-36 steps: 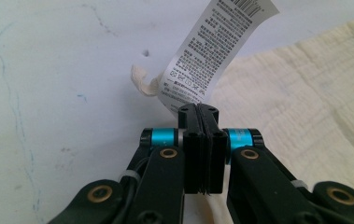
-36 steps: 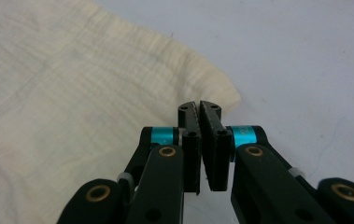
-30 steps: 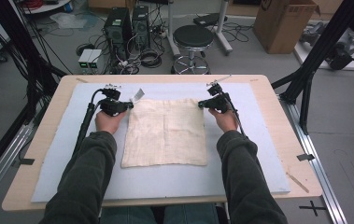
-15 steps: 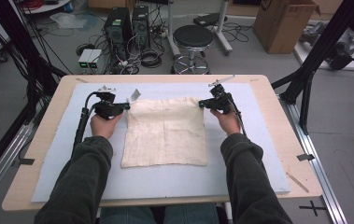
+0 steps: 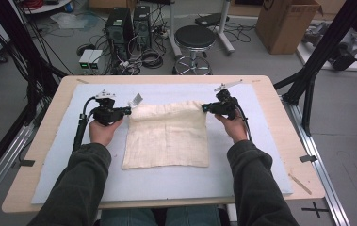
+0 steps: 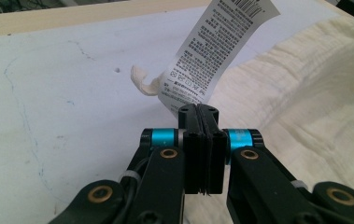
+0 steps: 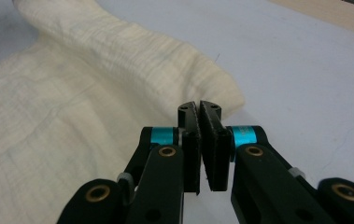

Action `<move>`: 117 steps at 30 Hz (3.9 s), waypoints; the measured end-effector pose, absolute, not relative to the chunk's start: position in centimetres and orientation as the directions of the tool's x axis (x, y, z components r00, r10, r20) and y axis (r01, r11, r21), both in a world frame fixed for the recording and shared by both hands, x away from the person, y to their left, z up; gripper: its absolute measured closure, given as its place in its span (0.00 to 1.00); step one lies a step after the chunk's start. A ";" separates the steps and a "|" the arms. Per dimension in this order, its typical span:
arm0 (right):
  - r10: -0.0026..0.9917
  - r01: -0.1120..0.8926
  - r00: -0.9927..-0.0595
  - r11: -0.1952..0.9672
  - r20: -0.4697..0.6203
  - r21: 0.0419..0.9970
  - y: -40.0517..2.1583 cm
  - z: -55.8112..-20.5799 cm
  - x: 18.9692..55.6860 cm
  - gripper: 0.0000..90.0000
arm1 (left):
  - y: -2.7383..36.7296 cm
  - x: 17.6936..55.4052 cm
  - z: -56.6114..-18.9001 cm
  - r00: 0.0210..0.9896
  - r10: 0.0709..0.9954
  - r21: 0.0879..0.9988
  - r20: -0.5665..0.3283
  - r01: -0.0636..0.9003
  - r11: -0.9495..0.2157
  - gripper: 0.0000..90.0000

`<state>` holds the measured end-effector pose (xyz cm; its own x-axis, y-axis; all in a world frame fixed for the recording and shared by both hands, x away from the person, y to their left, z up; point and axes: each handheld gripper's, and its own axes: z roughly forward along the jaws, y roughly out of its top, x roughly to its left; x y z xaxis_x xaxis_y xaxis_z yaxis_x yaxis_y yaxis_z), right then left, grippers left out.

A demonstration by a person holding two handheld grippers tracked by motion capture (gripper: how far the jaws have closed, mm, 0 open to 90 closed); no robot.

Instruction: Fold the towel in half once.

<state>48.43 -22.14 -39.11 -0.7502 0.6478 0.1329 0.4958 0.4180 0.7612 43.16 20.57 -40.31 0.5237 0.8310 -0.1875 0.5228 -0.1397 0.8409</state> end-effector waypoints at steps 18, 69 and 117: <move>0.596 0.467 -0.790 0.432 0.145 0.772 -22.4 -39.8 44.8 0.97 | 21.0 39.2 -40.5 0.584 0.797 0.854 -0.155 0.485 -0.190 0.98; 0.537 0.438 -0.834 0.501 0.128 0.747 -22.7 -41.6 37.6 0.96 | 20.5 32.2 -41.7 0.698 0.716 0.837 -0.030 0.409 -0.364 0.98; 0.365 0.377 -0.914 0.601 0.178 0.705 -21.5 -42.3 34.6 0.70 | 19.6 29.6 -42.7 0.787 0.601 0.815 -0.137 0.435 -0.384 0.75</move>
<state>34.61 -21.53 -42.27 -0.9138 0.3649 0.1782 0.3774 0.6009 0.7046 29.62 19.64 -42.68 0.7872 0.6013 -0.1370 0.4348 -0.3837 0.8147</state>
